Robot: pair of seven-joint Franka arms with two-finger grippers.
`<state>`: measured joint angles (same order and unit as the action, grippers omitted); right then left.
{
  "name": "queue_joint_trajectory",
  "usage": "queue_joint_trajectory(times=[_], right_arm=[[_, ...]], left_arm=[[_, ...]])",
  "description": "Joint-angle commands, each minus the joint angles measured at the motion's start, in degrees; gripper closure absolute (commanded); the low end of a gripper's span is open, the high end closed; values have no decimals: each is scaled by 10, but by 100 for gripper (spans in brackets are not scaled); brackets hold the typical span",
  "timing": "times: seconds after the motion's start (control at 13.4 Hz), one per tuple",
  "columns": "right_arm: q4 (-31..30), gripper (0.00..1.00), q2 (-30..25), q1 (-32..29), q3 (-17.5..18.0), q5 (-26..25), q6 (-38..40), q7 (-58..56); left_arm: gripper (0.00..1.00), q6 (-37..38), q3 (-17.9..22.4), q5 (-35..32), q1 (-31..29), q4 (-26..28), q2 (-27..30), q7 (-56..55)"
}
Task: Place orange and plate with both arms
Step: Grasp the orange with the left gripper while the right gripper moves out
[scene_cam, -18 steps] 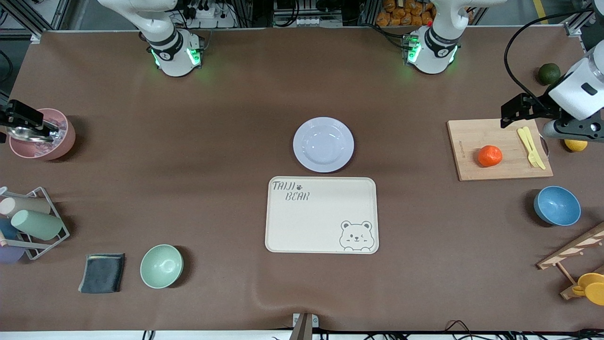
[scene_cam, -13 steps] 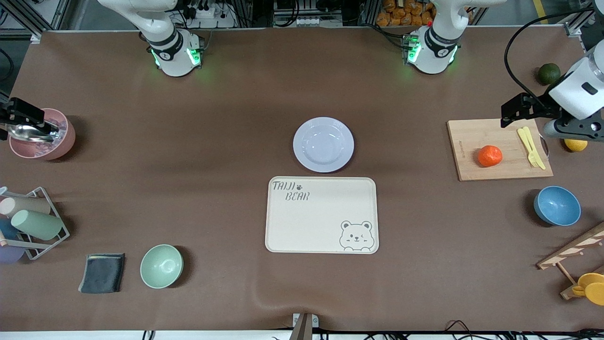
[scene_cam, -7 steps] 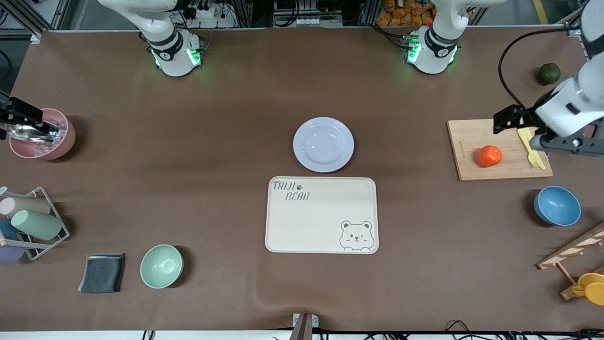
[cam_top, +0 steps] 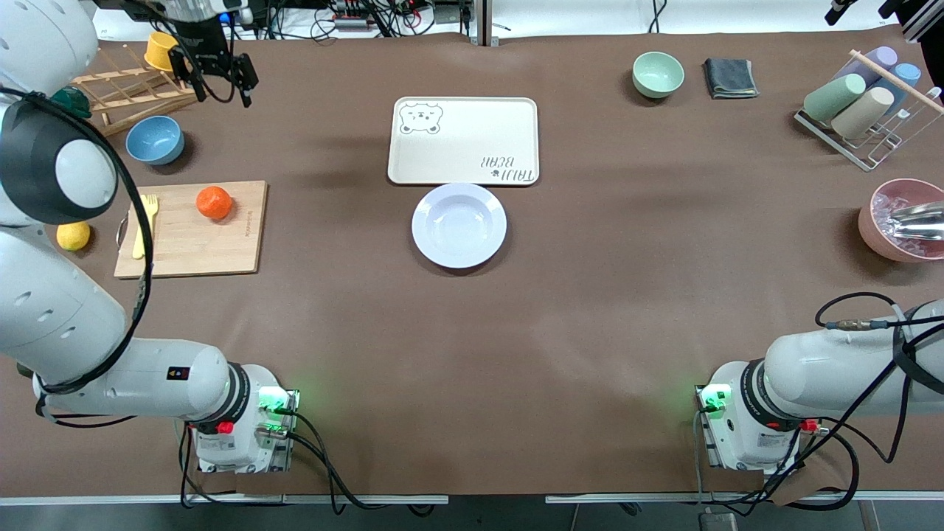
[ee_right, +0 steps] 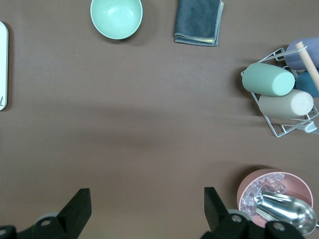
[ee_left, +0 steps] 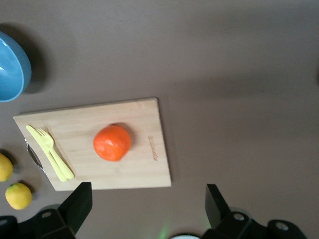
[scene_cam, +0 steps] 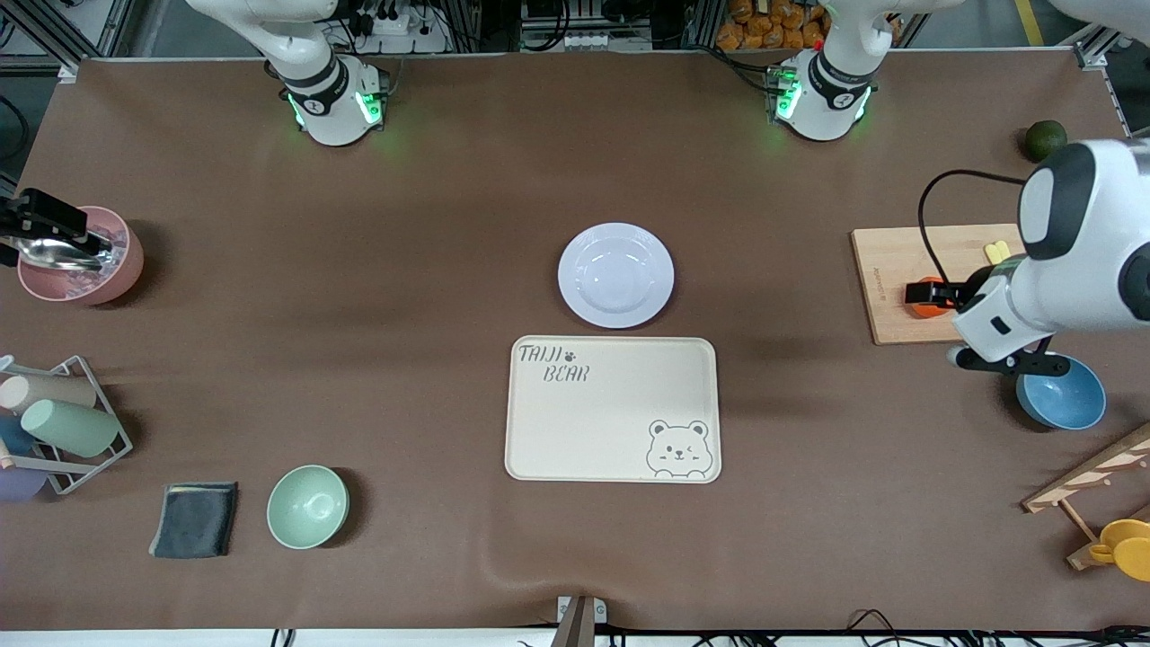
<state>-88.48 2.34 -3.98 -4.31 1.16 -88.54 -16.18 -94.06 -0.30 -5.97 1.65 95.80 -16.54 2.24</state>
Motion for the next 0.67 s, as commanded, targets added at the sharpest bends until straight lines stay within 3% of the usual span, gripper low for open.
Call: queue_joint_trajectory(times=[0.0,0.22,0.6], right_arm=[[-3,0,6,-6,6,-8,16,-10],[-2,0,6,4,8,-6,35,-10],[-5,0,40,29,9,21,31,-7]], left_arm=[[0,-71,-3,-16,-30,74,18,-3],[0,-174,-2,-57,-55,165,24,1],[0,-279,-3,-70,-101,246,13,6]])
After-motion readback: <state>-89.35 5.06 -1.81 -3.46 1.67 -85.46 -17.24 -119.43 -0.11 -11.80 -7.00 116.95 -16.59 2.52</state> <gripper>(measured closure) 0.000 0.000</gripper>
